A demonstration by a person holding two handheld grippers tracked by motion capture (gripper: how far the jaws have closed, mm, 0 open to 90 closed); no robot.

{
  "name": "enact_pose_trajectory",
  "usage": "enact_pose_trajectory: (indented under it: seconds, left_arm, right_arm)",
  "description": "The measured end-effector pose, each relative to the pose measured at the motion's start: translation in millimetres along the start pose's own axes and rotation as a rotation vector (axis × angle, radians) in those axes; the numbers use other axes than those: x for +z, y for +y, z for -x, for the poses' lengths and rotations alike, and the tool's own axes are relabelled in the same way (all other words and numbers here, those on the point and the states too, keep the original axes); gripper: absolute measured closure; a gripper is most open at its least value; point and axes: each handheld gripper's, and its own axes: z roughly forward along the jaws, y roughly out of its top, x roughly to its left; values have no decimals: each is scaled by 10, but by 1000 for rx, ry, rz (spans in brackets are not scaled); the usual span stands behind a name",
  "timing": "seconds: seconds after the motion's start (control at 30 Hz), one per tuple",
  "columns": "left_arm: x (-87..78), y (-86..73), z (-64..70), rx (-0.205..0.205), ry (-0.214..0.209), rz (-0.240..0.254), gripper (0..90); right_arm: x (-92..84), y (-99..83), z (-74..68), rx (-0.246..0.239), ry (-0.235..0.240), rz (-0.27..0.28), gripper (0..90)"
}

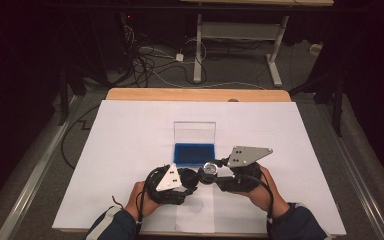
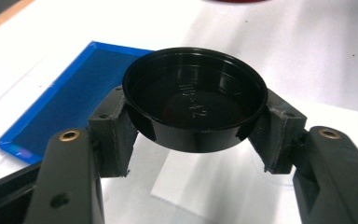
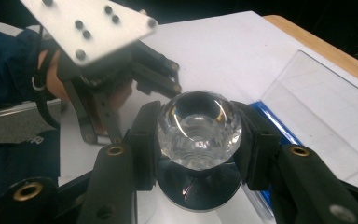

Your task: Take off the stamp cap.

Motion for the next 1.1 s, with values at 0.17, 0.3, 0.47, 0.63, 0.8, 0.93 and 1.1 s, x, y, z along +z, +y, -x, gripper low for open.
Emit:
enact_pose_trajectory:
  seconds: [0.17, 0.3, 0.47, 0.63, 0.8, 0.93, 1.1]
  left_arm:
    - [-137, -43, -61, -12, 20, 22, 370]
    - [-236, -79, -105, -23, 40, 34, 370]
    - [-320, -121, -135, -28, 55, 38, 370]
    - [-399, -172, -159, -32, 69, 38, 370]
    - [-500, -255, -184, -40, 87, 29, 370]
    - [-583, -339, -200, -55, 99, 24, 370]
    - [-671, -439, -208, -68, 111, 18, 370]
  right_arm:
    - [-74, -25, 25, 5, -20, -3, 567]
    - [-107, -45, 36, 3, -30, -9, 567]
    - [-170, -80, 57, 1, -48, -14, 567]
    - [-202, -105, 63, 3, -58, -15, 567]
    - [-250, -141, 62, 0, -72, -17, 567]
    - [-293, -179, 72, 6, -79, -19, 567]
    - [-333, -219, 74, 9, -92, -28, 567]
